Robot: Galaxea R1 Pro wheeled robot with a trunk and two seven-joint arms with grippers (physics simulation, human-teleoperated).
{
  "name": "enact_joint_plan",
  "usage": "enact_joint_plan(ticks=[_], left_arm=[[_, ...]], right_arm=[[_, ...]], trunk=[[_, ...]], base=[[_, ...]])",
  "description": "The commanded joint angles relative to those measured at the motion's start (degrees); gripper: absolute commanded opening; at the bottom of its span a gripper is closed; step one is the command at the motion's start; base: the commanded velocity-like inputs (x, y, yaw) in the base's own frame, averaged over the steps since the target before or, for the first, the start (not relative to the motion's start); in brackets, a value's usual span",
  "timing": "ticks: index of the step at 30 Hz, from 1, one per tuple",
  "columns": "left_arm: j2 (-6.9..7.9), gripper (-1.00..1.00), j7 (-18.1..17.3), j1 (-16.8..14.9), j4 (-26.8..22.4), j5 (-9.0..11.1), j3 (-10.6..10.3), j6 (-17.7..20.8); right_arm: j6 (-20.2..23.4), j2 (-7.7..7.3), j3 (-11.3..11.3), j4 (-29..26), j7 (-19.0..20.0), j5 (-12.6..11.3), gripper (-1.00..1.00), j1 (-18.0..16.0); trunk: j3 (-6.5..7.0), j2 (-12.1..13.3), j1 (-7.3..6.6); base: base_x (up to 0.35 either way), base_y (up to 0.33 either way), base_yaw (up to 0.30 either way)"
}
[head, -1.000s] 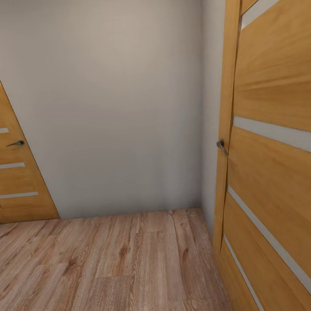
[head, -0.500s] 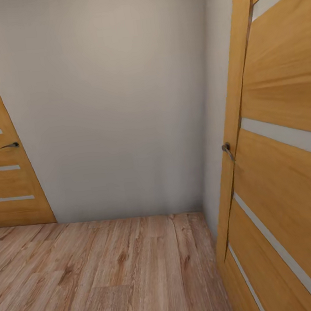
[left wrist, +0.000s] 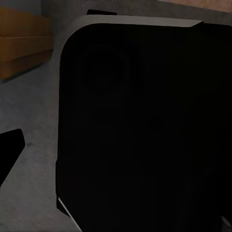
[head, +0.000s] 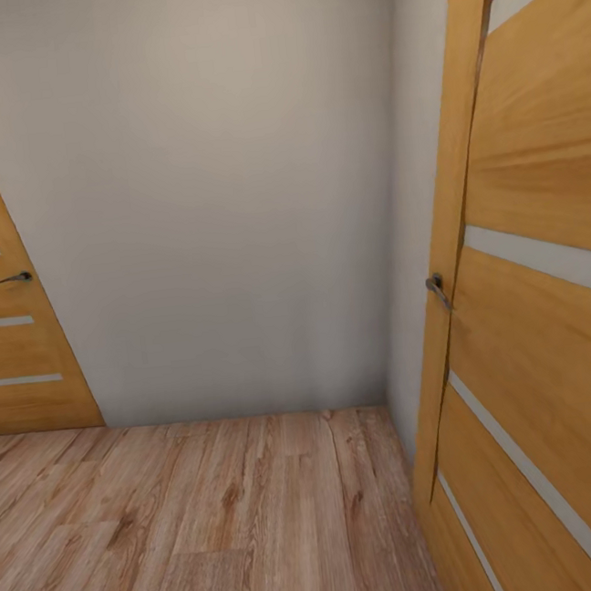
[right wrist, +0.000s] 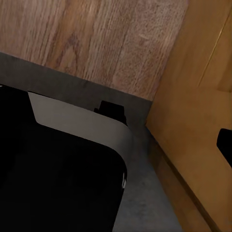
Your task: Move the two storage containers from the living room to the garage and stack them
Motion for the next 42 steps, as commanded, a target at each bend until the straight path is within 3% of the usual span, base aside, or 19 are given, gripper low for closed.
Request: enact_joint_plan(ticks=[1,22,42], left_arm=[[0.00,1.00,0.0,0.0,0.0,0.6,0.0,0.0],[-0.02,1.00,0.1,0.0,0.0,0.6,0.0,0.0],[-0.02,1.00,0.0,0.0,0.0,0.5,0.0,0.0]], right_arm=[[-0.4,0.02,0.5,0.2,0.0,-0.5,1.00,-0.1],[-0.9,-0.06,0.5,0.1,0.0,-0.5,1.00,-0.1],[-0.8,-0.01,0.5,0.1,0.0,-0.4,1.00,-0.1]], trunk=[[-0.06,0.0,0.00],[-0.06,0.0,0.00],[-0.06,0.0,0.00]], base=[[0.003,0.000,0.000],[0.003,0.000,0.148],[0.301,0.000,0.001]])
